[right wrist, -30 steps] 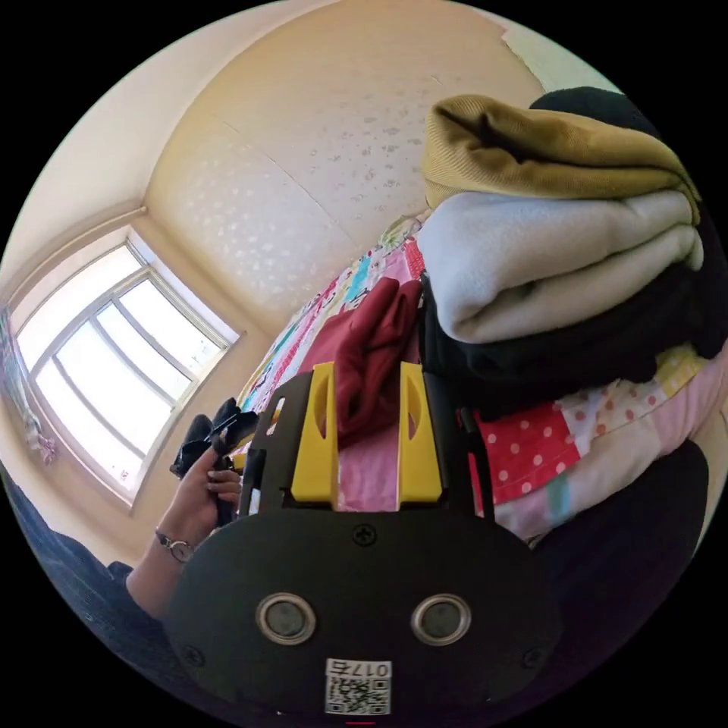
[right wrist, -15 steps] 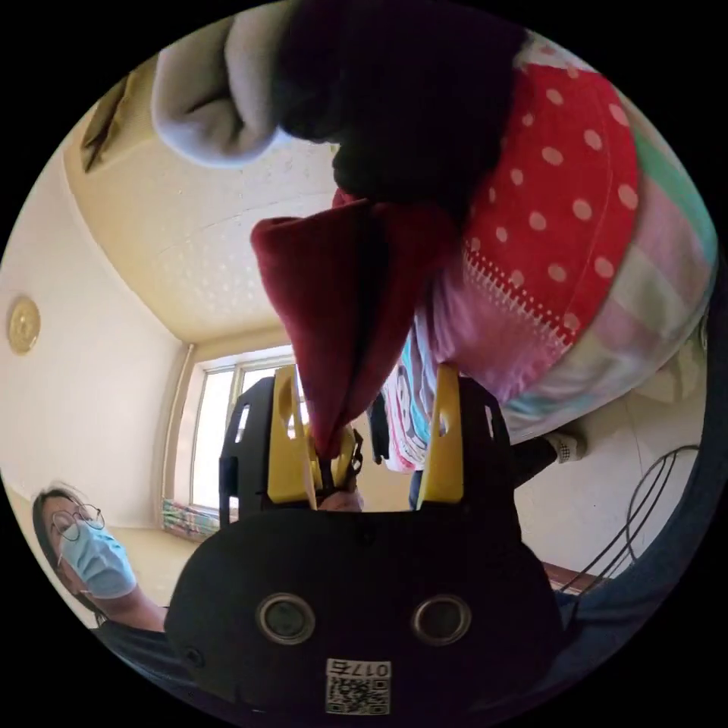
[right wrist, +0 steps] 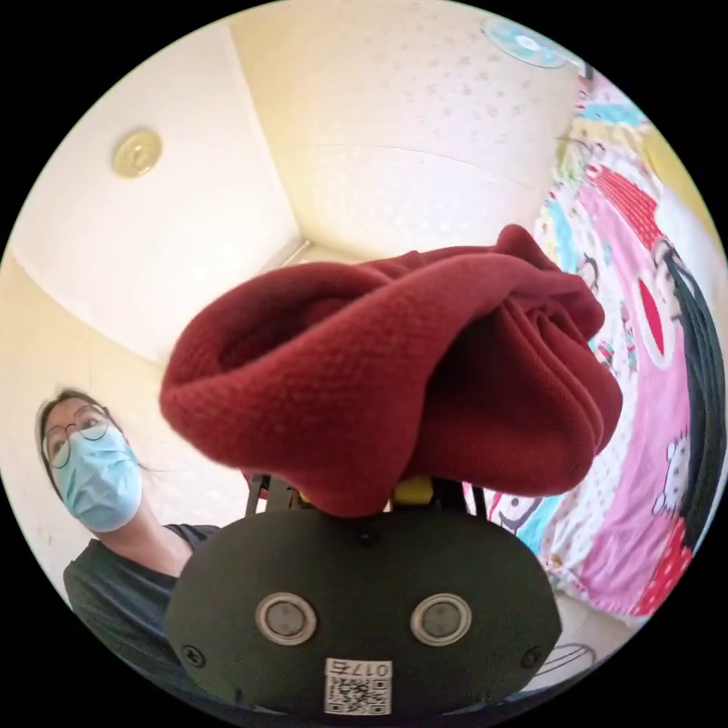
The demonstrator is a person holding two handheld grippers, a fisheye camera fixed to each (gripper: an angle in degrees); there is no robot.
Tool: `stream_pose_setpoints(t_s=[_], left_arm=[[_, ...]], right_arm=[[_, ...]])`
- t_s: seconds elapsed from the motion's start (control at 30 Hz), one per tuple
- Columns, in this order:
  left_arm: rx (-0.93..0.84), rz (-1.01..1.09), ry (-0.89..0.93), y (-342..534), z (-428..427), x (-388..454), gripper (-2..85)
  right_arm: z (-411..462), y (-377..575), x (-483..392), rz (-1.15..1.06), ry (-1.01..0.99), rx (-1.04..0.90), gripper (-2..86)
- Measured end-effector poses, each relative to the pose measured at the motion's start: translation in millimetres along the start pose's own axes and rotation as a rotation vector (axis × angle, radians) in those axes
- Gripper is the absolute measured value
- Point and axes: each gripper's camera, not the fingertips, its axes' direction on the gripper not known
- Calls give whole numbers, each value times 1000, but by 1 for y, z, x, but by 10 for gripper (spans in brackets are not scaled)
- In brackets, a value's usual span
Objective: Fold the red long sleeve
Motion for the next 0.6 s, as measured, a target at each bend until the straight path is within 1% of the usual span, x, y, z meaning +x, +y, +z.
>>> stream_pose_setpoints(t_s=[0.07, 0.1, 0.17, 0.2, 0.23, 0.3, 0.33, 0.4, 0.47, 0.5, 0.53, 0.57, 0.6], left_arm=[[-36, -55, 50, 1, 8, -15, -9], [-47, -71, 67, 1, 11, -19, -10], [-98, -113, 120, 0, 27, -31, -10], [-108, -115, 124, -1, 31, -32, -10], [-125, -116, 124, -2, 38, -34, -10], [-149, -113, 124, -4, 49, -35, -10], [-162, -113, 126, -6, 55, -38, -10], [-184, -125, 127, -10, 65, -43, -10], [-212, -148, 136, -16, 78, -53, -10], [-217, -152, 139, -17, 81, -54, -10], [-231, -159, 146, -20, 86, -57, -10], [-246, -162, 154, -22, 92, -58, -10], [-253, -161, 159, -23, 94, -58, -10]], right_arm=[[-25, -43, -53, -202, -66, 4, 314], [-33, -53, -67, -252, -71, 6, 323], [-70, -87, -119, -424, -20, 29, 371], [-80, -93, -130, -451, 6, 40, 385], [-103, -105, -144, -459, 49, 65, 418], [-140, -121, -147, -361, 84, 107, 481], [-166, -126, -136, -271, 108, 137, 531], [-202, -123, -107, -130, 189, 193, 527], [-245, -91, -38, 172, 340, 328, 303], [-254, -80, -18, 245, 395, 358, 259], [-271, -56, 20, 391, 515, 396, 181], [-283, -31, 55, 502, 577, 404, 112], [-287, -21, 66, 478, 525, 418, 110]])
